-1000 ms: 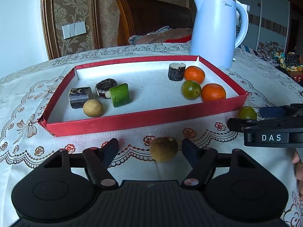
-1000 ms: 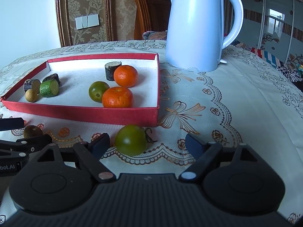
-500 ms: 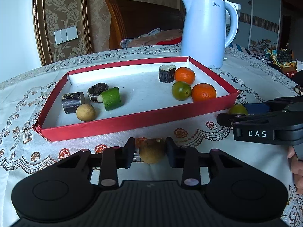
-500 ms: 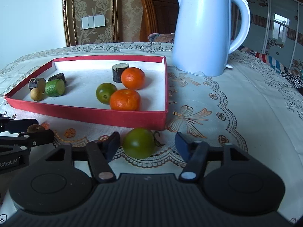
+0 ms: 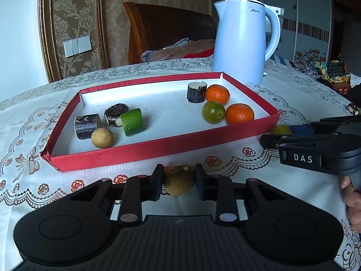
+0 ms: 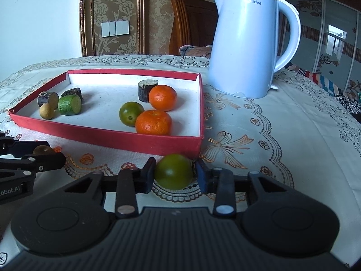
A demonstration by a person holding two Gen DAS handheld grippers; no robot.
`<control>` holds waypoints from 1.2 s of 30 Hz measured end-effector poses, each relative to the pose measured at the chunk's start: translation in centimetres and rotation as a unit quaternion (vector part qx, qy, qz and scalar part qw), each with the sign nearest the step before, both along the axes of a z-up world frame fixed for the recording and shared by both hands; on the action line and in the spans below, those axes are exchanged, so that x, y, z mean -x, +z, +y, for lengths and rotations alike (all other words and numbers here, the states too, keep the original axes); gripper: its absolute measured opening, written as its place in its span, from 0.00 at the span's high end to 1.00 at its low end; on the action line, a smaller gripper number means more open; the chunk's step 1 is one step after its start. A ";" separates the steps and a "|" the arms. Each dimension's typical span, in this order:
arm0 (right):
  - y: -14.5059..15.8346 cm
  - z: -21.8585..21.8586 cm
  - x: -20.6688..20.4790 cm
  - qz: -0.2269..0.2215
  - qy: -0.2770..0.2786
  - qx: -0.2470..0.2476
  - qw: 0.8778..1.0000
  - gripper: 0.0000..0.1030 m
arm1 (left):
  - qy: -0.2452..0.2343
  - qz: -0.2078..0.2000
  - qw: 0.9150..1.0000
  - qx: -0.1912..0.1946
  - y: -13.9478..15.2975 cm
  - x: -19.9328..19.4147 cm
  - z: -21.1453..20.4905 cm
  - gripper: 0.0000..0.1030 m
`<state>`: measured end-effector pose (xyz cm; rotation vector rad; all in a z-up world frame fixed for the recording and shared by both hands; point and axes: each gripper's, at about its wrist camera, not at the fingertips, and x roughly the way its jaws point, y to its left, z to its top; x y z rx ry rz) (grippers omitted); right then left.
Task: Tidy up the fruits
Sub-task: 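Close left tool on the kiwi while right tool grasps the green tomato, then carry the kiwi with left tool while right tool carries the tomato into the tray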
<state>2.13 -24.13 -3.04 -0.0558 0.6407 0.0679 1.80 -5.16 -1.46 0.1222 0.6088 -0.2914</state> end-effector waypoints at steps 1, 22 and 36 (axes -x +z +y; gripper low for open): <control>0.1 0.0 0.1 -0.004 -0.002 0.000 1.000 0.66 | -0.001 -0.003 1.000 0.000 0.1 0.1 0.0 0.72; 3.1 -0.2 0.9 -0.075 -0.012 -0.030 0.997 0.66 | 0.039 -0.064 0.997 0.036 2.5 -0.1 1.8 0.72; 2.8 2.3 -6.3 -0.058 -0.038 0.005 0.998 0.66 | 0.057 -0.043 0.997 0.023 2.1 -6.4 -0.8 0.72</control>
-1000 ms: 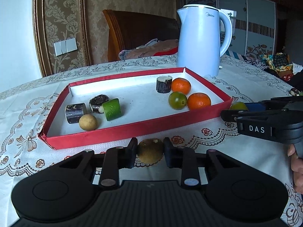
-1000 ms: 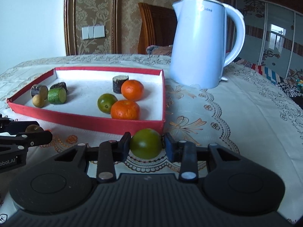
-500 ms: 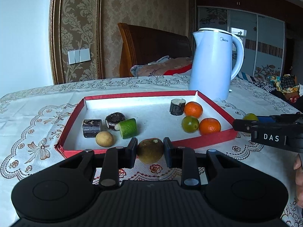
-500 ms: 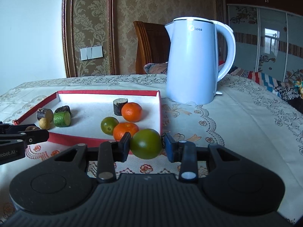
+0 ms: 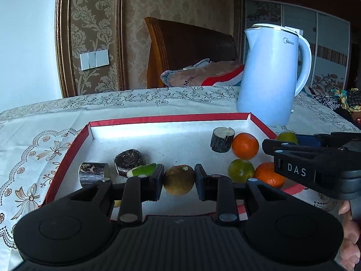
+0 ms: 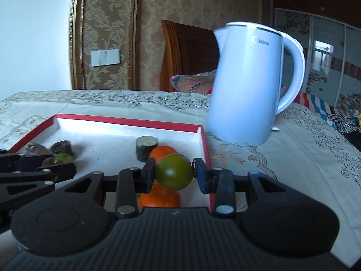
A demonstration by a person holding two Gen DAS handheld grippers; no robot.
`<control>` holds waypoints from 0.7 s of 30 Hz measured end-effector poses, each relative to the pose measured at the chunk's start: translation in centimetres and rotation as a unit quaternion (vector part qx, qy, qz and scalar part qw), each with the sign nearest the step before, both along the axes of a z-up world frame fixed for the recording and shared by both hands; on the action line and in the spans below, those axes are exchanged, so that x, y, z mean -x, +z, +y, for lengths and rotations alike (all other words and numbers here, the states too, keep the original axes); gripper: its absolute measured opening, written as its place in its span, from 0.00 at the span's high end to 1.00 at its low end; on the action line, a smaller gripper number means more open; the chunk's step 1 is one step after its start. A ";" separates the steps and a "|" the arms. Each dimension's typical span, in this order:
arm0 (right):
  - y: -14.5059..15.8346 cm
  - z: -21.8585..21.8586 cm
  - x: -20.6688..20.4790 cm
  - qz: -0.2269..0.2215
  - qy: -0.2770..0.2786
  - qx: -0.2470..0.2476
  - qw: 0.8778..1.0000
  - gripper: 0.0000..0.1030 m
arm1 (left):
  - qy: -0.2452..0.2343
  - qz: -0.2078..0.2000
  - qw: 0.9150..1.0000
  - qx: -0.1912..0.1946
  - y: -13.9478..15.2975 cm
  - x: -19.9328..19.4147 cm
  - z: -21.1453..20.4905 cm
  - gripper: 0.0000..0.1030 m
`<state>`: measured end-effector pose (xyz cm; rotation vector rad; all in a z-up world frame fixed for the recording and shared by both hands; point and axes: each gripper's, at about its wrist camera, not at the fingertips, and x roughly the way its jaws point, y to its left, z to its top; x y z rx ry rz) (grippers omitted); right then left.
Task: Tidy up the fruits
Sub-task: 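Carry the kiwi with left tool while right tool carries the tomato into the tray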
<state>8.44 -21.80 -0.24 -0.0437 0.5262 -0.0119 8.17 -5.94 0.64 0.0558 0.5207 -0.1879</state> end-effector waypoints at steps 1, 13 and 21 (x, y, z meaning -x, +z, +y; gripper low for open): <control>-0.2 -0.2 -0.5 0.007 -0.001 -0.004 1.000 0.66 | 0.003 0.001 1.000 -0.005 -0.2 -0.4 -0.2 0.72; -1.7 -0.2 -2.2 0.031 -0.002 -0.008 0.999 0.66 | 0.017 0.024 1.000 0.005 -1.1 -3.4 -0.2 0.72; -1.9 -0.1 -2.3 0.029 -0.002 -0.007 1.000 0.66 | 0.027 0.011 1.000 -0.007 -1.2 -4.0 -0.1 0.72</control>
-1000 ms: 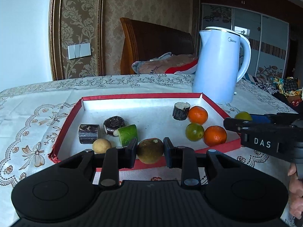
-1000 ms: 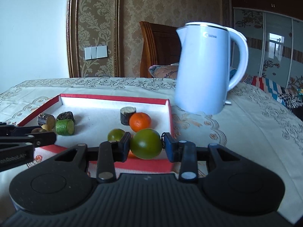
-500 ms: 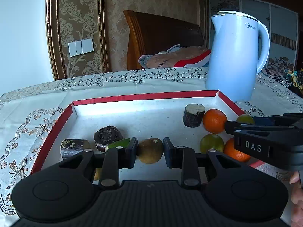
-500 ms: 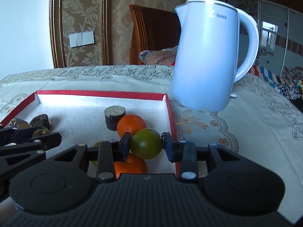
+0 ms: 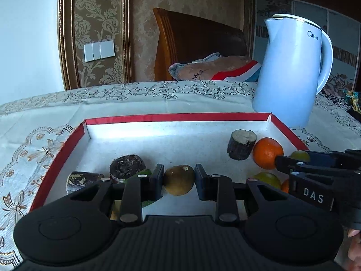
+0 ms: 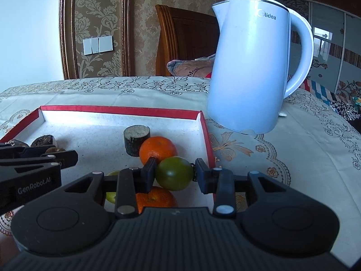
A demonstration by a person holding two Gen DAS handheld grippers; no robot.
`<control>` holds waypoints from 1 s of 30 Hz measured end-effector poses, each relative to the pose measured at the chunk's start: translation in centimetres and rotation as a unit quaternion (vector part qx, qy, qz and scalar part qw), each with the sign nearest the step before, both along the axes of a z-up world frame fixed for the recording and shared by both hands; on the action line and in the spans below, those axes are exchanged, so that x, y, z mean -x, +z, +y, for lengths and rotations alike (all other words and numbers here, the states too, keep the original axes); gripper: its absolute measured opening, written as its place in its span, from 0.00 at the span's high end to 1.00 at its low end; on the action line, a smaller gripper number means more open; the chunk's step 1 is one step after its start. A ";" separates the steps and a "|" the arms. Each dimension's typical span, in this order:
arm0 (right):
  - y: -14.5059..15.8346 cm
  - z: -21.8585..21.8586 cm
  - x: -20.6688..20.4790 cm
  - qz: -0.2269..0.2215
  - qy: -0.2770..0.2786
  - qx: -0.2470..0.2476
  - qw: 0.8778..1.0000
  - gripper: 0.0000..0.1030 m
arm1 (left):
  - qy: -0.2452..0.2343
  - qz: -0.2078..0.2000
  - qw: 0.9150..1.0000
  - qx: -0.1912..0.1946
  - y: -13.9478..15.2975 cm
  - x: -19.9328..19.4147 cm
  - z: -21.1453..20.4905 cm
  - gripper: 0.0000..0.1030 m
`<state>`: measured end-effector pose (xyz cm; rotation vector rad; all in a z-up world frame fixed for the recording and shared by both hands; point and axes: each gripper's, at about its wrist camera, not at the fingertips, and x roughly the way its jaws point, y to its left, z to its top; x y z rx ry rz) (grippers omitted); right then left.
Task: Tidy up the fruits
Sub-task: 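Carry the kiwi with left tool while right tool carries the tomato into the tray, then open right tool releasing the green tomato while left tool lowers the kiwi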
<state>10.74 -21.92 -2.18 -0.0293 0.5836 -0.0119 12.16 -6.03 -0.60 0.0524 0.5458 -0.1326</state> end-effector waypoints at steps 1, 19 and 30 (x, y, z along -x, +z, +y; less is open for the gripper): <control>0.0 0.0 0.0 0.002 0.001 0.000 1.000 0.66 | 0.003 -0.004 1.000 -0.007 0.0 0.0 -0.1 0.72; -0.1 0.2 0.3 0.000 -0.003 -0.005 1.000 0.66 | 0.006 0.000 1.000 0.010 -0.3 0.9 0.2 0.72; 0.0 0.1 0.6 -0.010 -0.007 -0.008 1.000 0.47 | -0.001 0.006 1.000 0.015 -0.4 1.0 0.2 0.72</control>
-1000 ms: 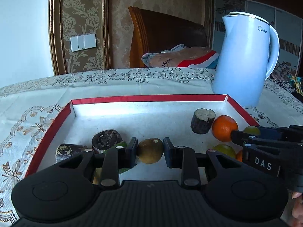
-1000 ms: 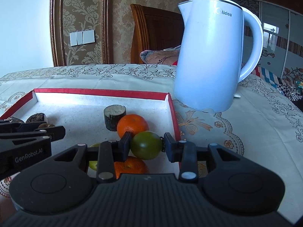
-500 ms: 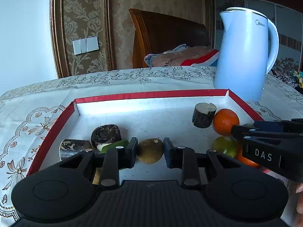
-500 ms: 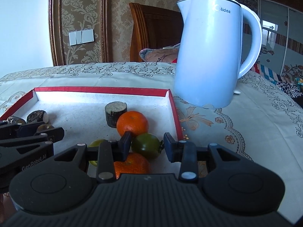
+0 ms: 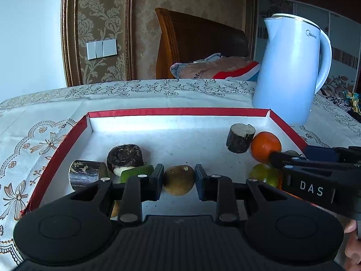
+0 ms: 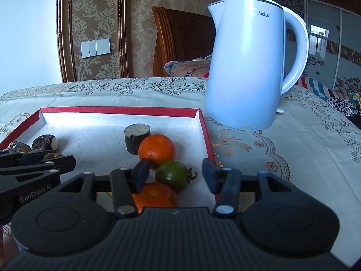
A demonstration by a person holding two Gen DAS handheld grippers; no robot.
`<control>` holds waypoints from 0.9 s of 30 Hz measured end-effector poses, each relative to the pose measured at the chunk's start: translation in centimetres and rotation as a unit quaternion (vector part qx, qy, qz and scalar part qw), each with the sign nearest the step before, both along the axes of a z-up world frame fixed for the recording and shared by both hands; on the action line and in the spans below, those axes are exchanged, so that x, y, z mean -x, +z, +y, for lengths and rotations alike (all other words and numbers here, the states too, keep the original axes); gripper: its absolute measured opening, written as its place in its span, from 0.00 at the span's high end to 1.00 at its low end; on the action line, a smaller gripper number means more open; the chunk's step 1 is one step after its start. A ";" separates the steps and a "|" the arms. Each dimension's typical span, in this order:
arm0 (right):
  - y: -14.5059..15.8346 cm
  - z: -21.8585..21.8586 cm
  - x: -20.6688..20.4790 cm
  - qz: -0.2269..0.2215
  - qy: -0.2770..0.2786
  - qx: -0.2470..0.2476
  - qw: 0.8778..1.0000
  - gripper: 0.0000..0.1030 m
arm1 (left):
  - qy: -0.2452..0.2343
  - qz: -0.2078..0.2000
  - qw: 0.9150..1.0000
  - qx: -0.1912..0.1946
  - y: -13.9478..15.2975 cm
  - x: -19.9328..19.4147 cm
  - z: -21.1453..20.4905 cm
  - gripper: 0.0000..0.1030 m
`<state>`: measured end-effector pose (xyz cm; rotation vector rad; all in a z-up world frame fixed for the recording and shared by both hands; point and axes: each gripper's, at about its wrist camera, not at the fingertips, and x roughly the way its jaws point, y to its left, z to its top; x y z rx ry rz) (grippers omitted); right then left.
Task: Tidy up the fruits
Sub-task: 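Open right tool releasing the green tomato while left tool lowers the kiwi, then lower the kiwi into the tray and open left tool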
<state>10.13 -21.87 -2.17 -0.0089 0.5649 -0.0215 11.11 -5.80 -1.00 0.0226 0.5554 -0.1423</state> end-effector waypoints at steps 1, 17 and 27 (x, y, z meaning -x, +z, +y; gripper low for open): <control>0.0 0.0 0.0 -0.001 0.000 0.001 1.000 0.47 | -0.001 0.000 1.000 0.000 0.0 0.0 0.0 0.72; 0.2 0.4 0.5 -0.008 0.012 -0.003 1.000 0.28 | 0.000 -0.001 1.000 0.007 0.0 0.3 0.3 0.72; 0.4 0.5 0.9 -0.014 0.016 -0.003 1.000 0.23 | -0.002 0.000 1.000 0.015 0.0 0.3 0.6 0.72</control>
